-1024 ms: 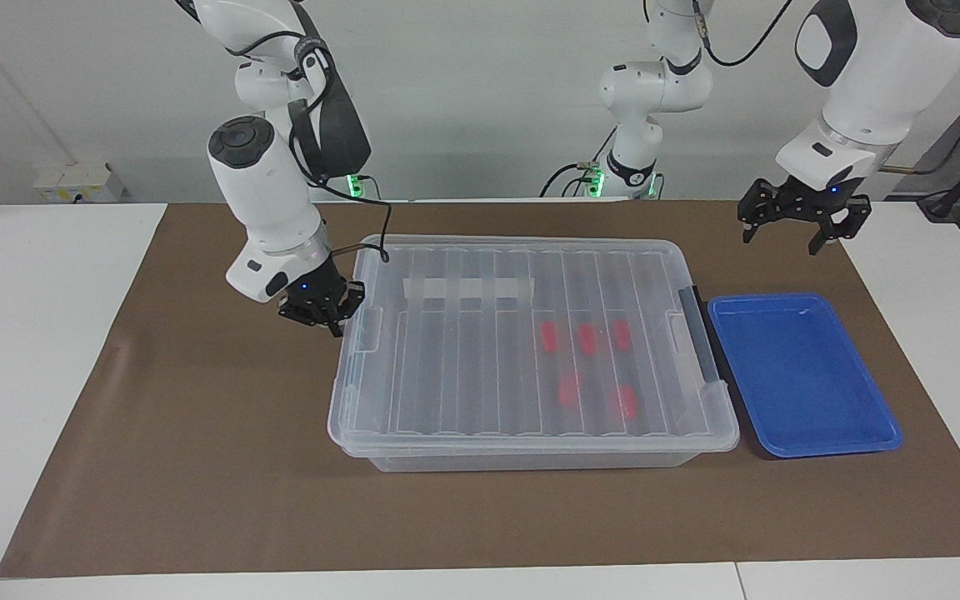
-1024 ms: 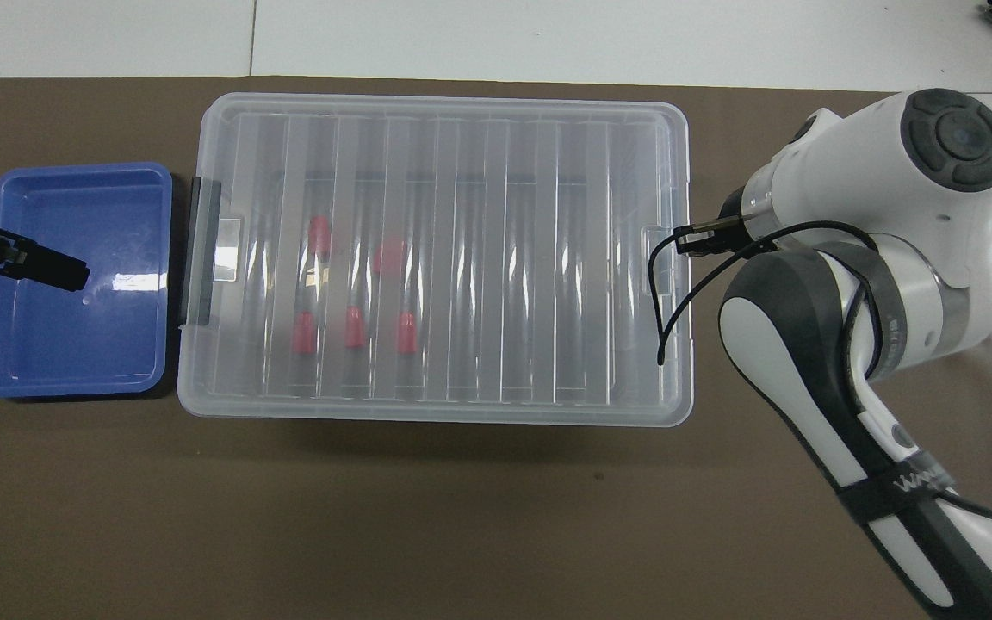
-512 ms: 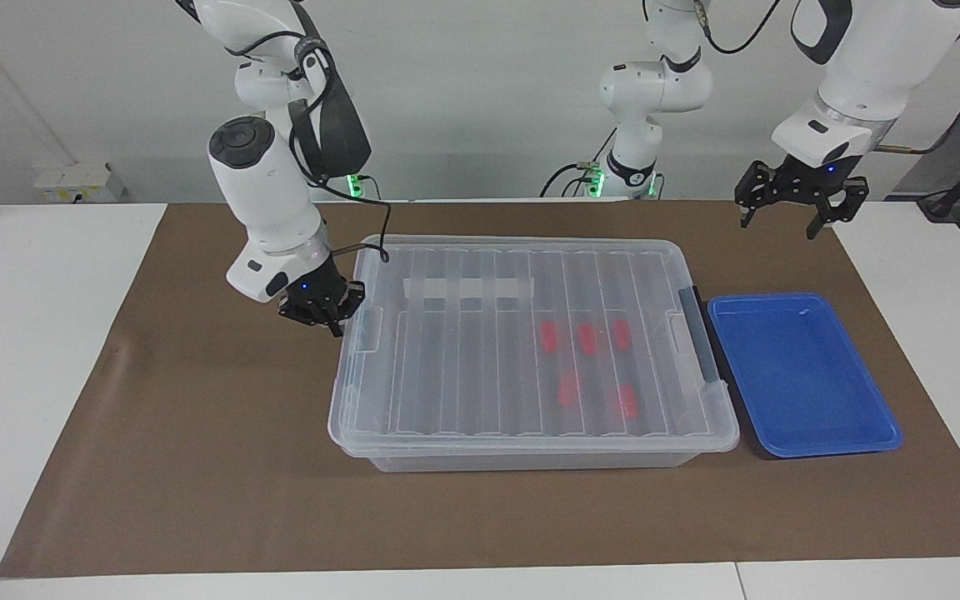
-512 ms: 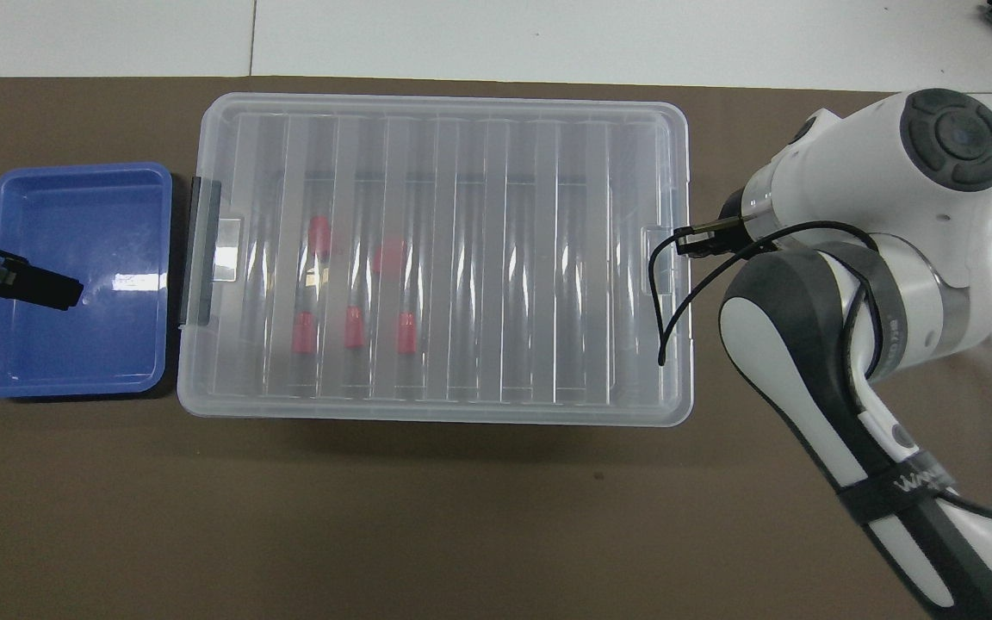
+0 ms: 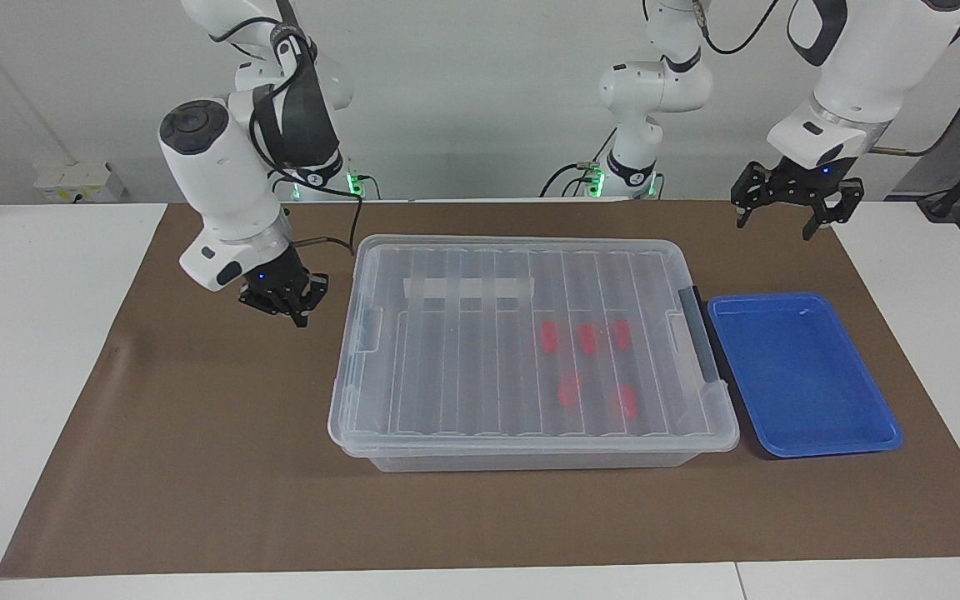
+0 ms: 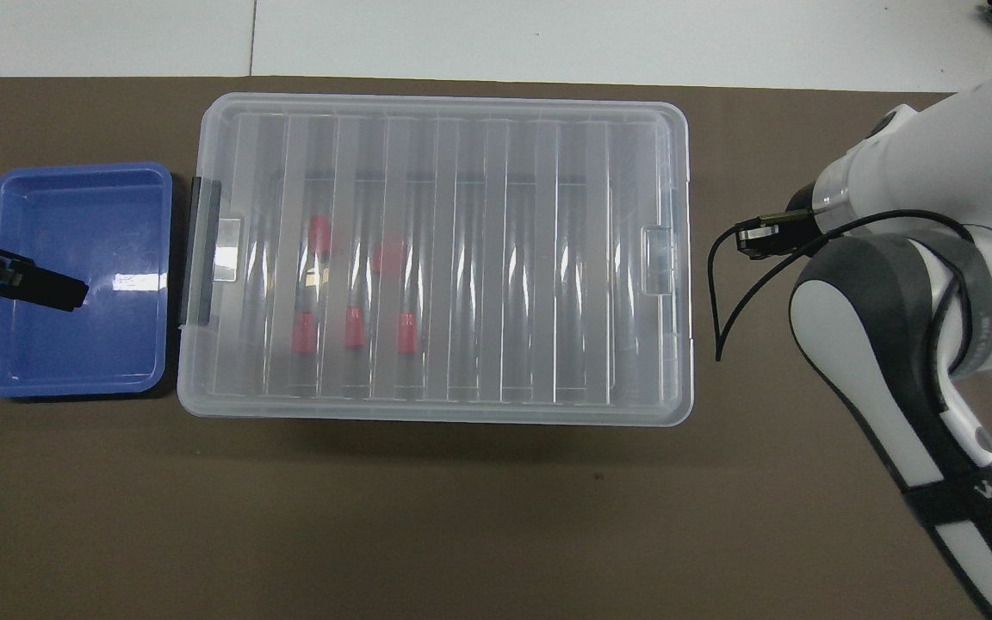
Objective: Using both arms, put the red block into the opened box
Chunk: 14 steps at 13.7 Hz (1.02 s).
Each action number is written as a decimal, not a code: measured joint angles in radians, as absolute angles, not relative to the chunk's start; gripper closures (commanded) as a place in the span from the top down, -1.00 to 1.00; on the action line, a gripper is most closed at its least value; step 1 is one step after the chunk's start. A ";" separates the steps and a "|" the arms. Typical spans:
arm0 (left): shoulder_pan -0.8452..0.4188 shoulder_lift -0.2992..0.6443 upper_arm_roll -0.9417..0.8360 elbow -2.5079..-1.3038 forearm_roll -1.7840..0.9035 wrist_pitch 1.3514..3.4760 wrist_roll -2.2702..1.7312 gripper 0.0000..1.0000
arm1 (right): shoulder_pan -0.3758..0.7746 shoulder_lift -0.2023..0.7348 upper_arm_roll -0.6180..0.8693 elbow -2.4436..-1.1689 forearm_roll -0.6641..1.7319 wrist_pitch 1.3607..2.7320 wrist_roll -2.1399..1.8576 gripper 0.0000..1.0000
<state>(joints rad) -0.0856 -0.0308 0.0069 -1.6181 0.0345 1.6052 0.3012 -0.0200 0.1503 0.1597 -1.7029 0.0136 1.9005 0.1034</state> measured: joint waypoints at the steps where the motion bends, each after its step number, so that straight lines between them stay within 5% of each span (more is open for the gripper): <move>1: -0.086 -0.031 0.007 -1.618 0.034 1.605 0.301 1.00 | -0.020 0.139 0.141 -1.703 0.013 1.884 0.119 -1.00; 9: -0.086 -0.031 0.007 -1.623 0.034 1.605 0.301 1.00 | -0.019 0.029 0.070 -1.691 -0.003 1.756 0.180 -1.00; 11: -0.086 -0.031 0.012 -1.624 0.034 1.605 0.301 1.00 | -0.018 0.012 0.069 -1.660 -0.003 1.706 0.212 0.99; 14: -0.083 -0.031 0.021 -1.624 0.034 1.605 0.301 1.00 | -0.019 0.010 0.065 -1.613 -0.007 1.649 0.218 1.00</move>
